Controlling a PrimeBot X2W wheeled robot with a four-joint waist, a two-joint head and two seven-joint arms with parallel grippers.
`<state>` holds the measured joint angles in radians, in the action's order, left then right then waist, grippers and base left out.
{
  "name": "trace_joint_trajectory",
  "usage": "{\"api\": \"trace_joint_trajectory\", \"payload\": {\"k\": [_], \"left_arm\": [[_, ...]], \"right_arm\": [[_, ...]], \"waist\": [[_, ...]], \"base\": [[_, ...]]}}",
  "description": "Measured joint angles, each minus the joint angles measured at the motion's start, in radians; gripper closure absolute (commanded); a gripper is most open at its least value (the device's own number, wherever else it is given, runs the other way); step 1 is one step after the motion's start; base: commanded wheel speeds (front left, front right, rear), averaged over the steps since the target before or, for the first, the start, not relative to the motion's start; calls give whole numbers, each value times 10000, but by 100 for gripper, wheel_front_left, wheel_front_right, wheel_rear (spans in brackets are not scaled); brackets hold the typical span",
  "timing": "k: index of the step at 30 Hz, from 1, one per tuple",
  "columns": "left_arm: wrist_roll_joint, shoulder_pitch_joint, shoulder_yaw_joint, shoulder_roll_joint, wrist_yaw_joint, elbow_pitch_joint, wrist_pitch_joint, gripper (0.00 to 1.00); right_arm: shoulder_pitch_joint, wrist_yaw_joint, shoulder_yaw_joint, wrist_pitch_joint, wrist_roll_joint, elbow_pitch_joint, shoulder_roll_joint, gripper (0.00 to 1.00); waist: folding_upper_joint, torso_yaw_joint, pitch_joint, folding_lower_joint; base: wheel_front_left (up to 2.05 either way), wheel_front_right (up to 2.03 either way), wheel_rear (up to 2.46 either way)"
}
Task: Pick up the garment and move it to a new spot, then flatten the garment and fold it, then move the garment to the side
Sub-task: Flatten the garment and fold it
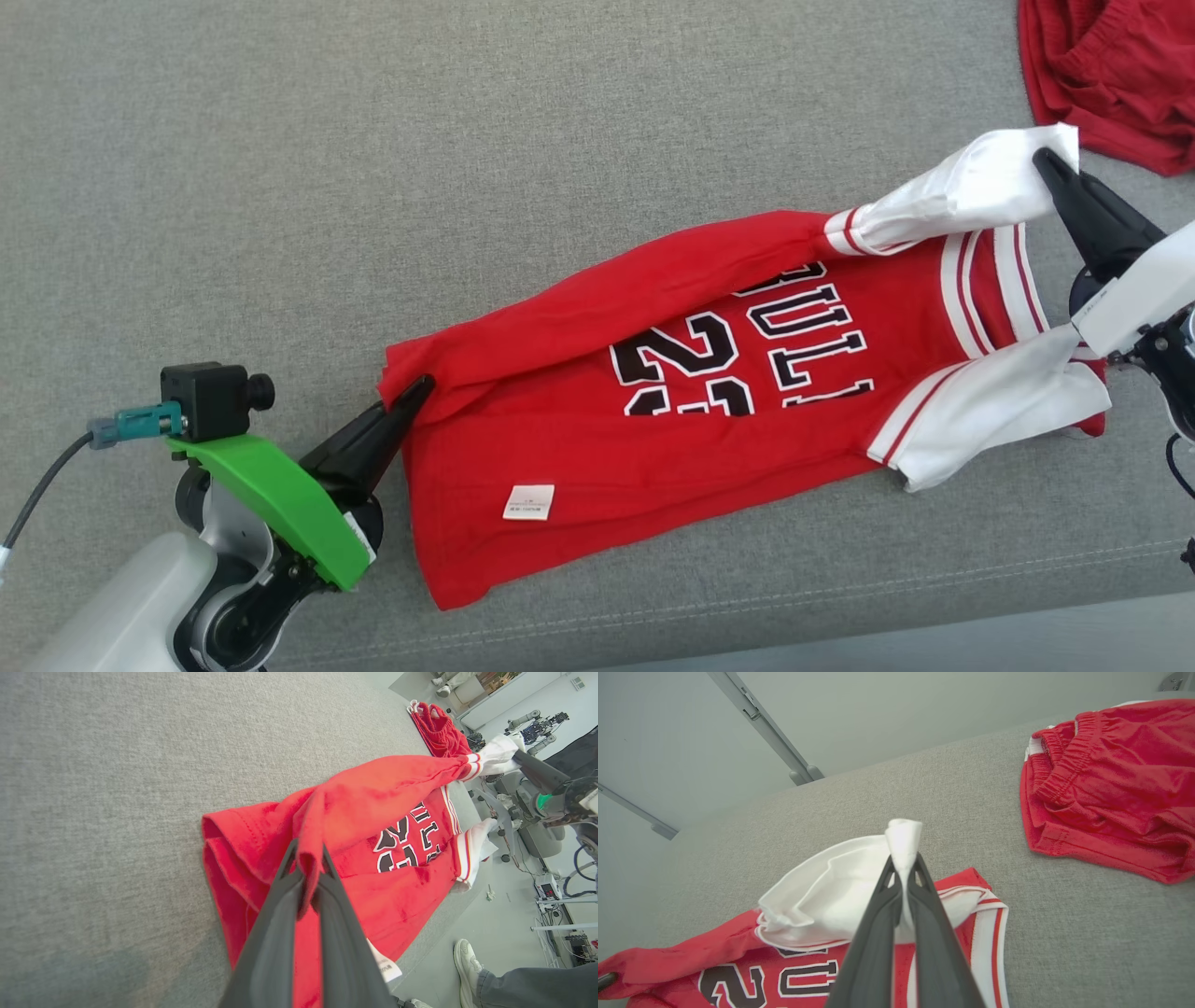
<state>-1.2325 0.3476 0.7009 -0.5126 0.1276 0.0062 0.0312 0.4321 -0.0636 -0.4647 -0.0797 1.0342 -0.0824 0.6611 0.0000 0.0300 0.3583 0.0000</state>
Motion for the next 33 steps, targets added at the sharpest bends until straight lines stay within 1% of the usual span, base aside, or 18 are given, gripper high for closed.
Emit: {"api": "trace_joint_trajectory", "payload": {"k": [4, 9, 12, 18, 23, 26, 28, 33], "left_arm": [[0, -128, 63, -67, 0, -31, -157, 100], [-10, -407, 8, -123, 0, -186, -380, 100], [-15, -517, 12, -134, 0, -255, -502, 100], [-69, -838, 303, -161, 0, -332, -495, 100], [-69, -962, 451, -155, 0, -374, -497, 100], [-69, -1064, 454, -157, 0, -355, -512, 100], [-69, -1077, 451, -163, 0, -347, -583, 100], [-69, -1156, 443, -190, 0, -328, -614, 100]], "right_arm": [[-596, -23, 50, 100, 65, 192, 65, 100], [-1396, -190, 6, 161, 153, 299, 140, 100], [-1885, -198, -6, 211, 163, 357, 228, 100], [-2192, -347, 35, 353, 234, 612, 188, 100], [-2392, -351, 63, 410, 244, 857, 186, 100], [-2623, -368, 136, 445, 309, 955, 297, 100], [-2787, -439, 230, 454, 322, 1001, 389, 100], [-3201, -453, 291, 454, 387, 1174, 573, 100]], "waist": [[0, -72, -69, 0], [0, -140, -226, 0], [0, -118, -280, 0], [0, -24, -264, 0], [0, 50, -238, 0], [0, 57, -244, -1], [0, 50, -254, 0], [0, -1, -291, 0]], "base": [[0, 0, 0], [0, 0, 0], [0, 0, 0], [0, 0, 0], [0, 0, 0], [0, 0, 0], [0, 0, 0], [0, 0, 0]]}}
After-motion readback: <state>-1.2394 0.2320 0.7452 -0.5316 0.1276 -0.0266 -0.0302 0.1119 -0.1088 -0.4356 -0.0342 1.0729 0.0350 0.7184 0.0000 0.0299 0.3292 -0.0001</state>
